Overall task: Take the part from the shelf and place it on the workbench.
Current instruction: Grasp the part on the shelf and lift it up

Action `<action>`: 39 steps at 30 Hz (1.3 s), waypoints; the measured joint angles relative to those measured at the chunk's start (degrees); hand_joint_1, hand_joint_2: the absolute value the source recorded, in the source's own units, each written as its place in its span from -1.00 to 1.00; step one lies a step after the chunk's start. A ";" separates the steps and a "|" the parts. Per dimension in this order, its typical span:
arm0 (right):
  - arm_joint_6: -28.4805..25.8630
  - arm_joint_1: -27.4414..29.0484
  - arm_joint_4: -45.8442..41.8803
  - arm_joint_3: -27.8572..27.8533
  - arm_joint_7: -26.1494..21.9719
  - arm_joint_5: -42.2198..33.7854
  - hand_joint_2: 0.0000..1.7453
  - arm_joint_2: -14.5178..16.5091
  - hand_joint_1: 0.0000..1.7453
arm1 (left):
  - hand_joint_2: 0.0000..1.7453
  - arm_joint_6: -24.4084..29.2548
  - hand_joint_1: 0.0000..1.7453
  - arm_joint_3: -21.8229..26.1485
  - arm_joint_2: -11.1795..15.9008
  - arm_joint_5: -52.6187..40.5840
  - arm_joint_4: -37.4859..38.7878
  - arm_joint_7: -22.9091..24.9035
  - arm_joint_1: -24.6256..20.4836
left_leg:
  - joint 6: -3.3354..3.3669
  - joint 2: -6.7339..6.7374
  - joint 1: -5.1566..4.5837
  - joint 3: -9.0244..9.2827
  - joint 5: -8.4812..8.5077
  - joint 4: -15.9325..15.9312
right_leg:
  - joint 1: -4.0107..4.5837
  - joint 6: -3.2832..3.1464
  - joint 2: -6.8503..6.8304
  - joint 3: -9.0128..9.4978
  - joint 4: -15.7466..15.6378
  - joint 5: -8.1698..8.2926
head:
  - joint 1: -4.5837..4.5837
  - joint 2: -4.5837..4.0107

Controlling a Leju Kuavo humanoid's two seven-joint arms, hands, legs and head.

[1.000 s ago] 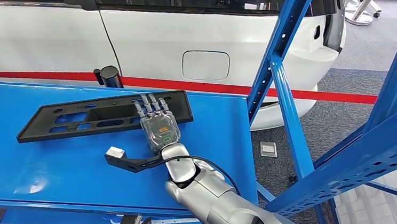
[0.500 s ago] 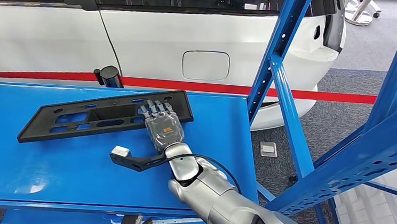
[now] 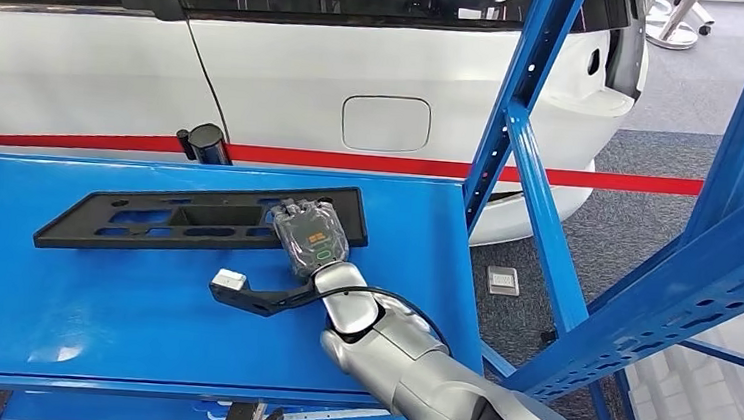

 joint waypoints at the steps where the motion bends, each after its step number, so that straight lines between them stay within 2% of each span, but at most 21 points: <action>1: -0.32 -0.03 0.29 -0.23 -0.16 -0.20 1.00 -0.01 1.00 | -1.00 0.00 -1.00 -0.09 0.02 0.07 0.01 -0.04 -0.02 | 0.00 -0.01 0.00 0.00 0.00 0.00 | 0.00 0.00 -0.02 0.01 0.00 0.00 | 0.00 0.00; 19: -3.87 -1.21 6.34 -4.61 -0.72 2.22 1.00 -0.02 1.00 | -1.00 -1.16 -1.00 -1.48 0.29 -1.26 0.81 0.34 -0.75 | 0.01 -0.12 -0.05 0.07 0.02 0.00 | -0.12 0.00 -0.18 0.12 0.00 0.00 | 0.00 0.00; 31: -3.60 -1.21 7.20 -7.31 -0.92 5.72 1.00 -0.01 1.00 | -1.00 -1.71 -1.00 -1.82 0.17 -2.42 1.69 1.93 -1.19 | 0.02 -0.12 -0.11 0.26 0.01 0.00 | -0.18 0.01 -0.18 0.31 0.00 -0.01 | 0.01 0.00; 39: -3.59 -1.18 7.34 -9.15 -0.78 7.03 1.00 -0.01 1.00 | -1.00 -1.84 -1.00 -1.86 0.20 -1.94 1.75 1.32 -1.23 | 0.03 -0.14 -0.12 0.30 0.01 0.00 | -0.17 0.01 -0.20 0.37 -0.01 -0.01 | 0.00 0.00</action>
